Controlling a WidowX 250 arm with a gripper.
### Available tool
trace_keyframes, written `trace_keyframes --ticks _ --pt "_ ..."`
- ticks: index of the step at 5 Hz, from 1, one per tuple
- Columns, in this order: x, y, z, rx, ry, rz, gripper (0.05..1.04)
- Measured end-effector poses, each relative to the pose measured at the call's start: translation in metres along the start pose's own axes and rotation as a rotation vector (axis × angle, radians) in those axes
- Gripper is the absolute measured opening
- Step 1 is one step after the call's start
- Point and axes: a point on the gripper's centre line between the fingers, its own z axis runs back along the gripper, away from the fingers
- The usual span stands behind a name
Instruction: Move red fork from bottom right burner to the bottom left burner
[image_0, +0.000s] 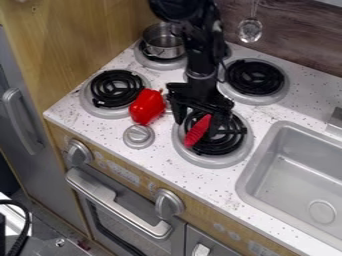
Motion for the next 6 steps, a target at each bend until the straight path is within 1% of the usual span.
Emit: trace_keyframes --ticks 1,2,3,4,5,6 --pt "0.0102 -0.0062 -0.0065 0.013 0.008 -0.010 0.998" --pt "0.0090 -0.0064 -0.0164 0.010 0.035 0.001 0.950" --pt "0.0096 -0.0043 -0.0162 0.020 0.033 -0.007 0.672" --pt "0.0089 -0.0031 -0.0164 0.020 0.037 -0.004 0.442" --pt "0.0074 -0.0020 -0.0161 0.023 0.049 -0.006 0.375" --pt "0.0079 0.0008 -0.0104 0.039 0.048 -0.024 0.282"
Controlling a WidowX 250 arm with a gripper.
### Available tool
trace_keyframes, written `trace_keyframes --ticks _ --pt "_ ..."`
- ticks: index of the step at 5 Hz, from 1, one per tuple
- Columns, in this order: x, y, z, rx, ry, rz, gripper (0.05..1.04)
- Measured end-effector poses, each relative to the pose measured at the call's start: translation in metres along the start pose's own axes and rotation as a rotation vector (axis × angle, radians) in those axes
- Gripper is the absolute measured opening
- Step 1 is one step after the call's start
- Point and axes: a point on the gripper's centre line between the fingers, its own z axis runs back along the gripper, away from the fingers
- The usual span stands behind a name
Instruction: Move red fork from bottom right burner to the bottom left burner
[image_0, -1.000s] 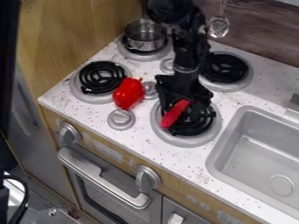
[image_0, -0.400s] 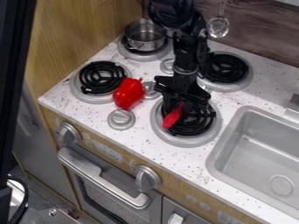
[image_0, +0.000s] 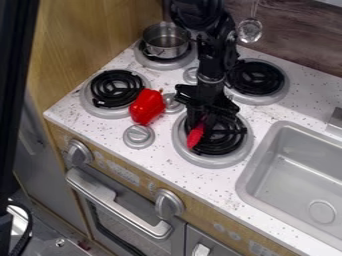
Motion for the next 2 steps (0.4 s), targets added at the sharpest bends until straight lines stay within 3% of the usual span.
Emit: trace_keyframes --ticks 1,2 --pt "0.019 0.015 0.037 0.021 -0.136 0.030 0.106" --pt "0.021 0.044 0.048 0.052 -0.149 0.083 0.054"
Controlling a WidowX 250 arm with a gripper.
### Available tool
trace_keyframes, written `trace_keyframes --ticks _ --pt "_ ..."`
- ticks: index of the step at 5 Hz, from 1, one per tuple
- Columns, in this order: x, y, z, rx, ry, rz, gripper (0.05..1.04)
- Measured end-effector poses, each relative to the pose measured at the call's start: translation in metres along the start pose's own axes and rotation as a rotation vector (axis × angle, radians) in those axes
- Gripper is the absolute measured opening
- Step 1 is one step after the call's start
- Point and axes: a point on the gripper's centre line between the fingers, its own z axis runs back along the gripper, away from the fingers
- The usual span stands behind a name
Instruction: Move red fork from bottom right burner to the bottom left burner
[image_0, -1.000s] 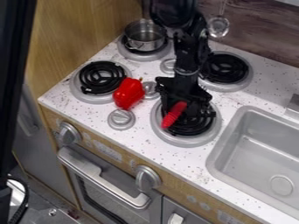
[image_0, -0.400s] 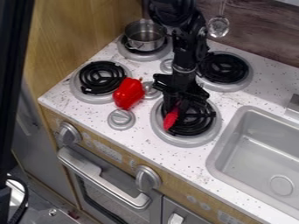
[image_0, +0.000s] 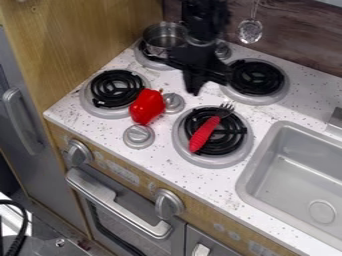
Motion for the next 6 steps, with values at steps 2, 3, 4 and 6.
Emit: trace_keyframes --ticks 2,3,4,6 --pt "-0.004 0.006 -0.001 -0.057 0.036 -0.016 0.217" --pt "-0.011 -0.026 -0.014 -0.100 0.075 -0.069 0.480" --pt "-0.013 -0.036 -0.018 -0.115 0.083 -0.064 0.802" --pt "-0.018 -0.044 -0.045 -0.081 0.152 -0.057 1.000"
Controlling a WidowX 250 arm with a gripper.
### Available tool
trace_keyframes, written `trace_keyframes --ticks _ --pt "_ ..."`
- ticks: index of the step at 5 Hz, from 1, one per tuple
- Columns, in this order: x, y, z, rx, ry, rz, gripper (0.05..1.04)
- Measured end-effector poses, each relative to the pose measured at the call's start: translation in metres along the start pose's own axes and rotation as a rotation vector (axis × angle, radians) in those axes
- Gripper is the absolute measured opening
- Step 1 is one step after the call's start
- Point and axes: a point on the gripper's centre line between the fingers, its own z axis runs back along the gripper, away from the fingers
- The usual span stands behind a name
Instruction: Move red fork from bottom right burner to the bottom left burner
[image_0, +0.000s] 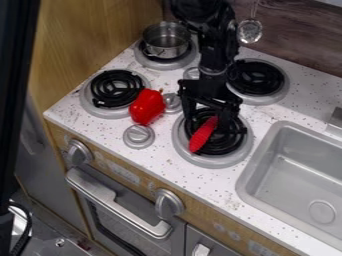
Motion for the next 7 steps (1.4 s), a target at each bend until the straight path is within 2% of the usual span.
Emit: trace_keyframes --ticks 1,2,4,5,6,7 --pt "0.000 0.000 -0.011 -0.018 0.032 0.006 1.000" --pt "0.000 -0.003 -0.013 -0.035 0.043 0.013 0.970" --pt "-0.001 -0.004 -0.013 -0.036 0.044 -0.018 0.431" --pt "-0.001 -0.003 -0.012 -0.030 0.051 -0.050 0.345" --pt "0.010 0.002 0.016 -0.010 -0.002 -0.112 0.344" --pt "0.032 0.025 0.039 0.038 -0.088 -0.104 0.344"
